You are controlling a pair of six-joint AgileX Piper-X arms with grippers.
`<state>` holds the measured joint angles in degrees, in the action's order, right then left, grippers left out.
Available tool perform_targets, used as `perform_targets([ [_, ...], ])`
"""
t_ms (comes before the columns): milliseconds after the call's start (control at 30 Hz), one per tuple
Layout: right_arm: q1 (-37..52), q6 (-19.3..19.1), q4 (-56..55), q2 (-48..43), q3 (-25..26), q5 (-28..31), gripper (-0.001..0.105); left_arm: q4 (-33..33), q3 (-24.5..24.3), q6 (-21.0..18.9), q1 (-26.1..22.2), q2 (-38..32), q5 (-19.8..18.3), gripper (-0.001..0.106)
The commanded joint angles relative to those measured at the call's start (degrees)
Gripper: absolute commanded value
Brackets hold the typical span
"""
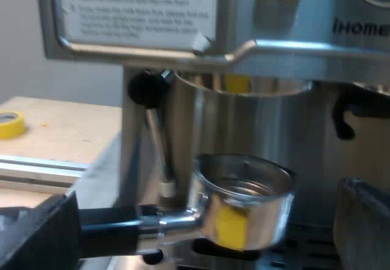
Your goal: Put the handle in the coffee machine
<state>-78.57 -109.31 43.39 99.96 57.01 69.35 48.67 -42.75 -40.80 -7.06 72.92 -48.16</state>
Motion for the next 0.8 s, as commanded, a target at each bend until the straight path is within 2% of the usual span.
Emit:
perform_targets([
  [33,1.81,-0.68,1.20,-0.05,-0.70,-0.17,0.084,-1.49,-0.90,-0.43,0.22,-0.44,-3.20,0.000],
  [233,3.44,-1.48,1.47,-0.05,-0.69,-5.17,0.084,-3.70,-0.89,-0.43,0.22,-0.44,-3.08,0.000],
  [333,3.41,-1.59,1.47,-0.05,-0.69,-5.23,0.084,-4.92,-0.89,-0.43,0.22,-0.10,-3.08,0.000],
  [400,3.41,-1.59,1.79,-0.05,-0.69,-5.23,0.084,-6.99,-0.89,-1.83,0.22,1.58,-3.23,0.000],
  [800,3.56,-1.70,1.38,0.59,-0.69,-5.28,0.084,-9.78,-0.89,-1.85,0.22,2.45,-3.74,0.000],
])
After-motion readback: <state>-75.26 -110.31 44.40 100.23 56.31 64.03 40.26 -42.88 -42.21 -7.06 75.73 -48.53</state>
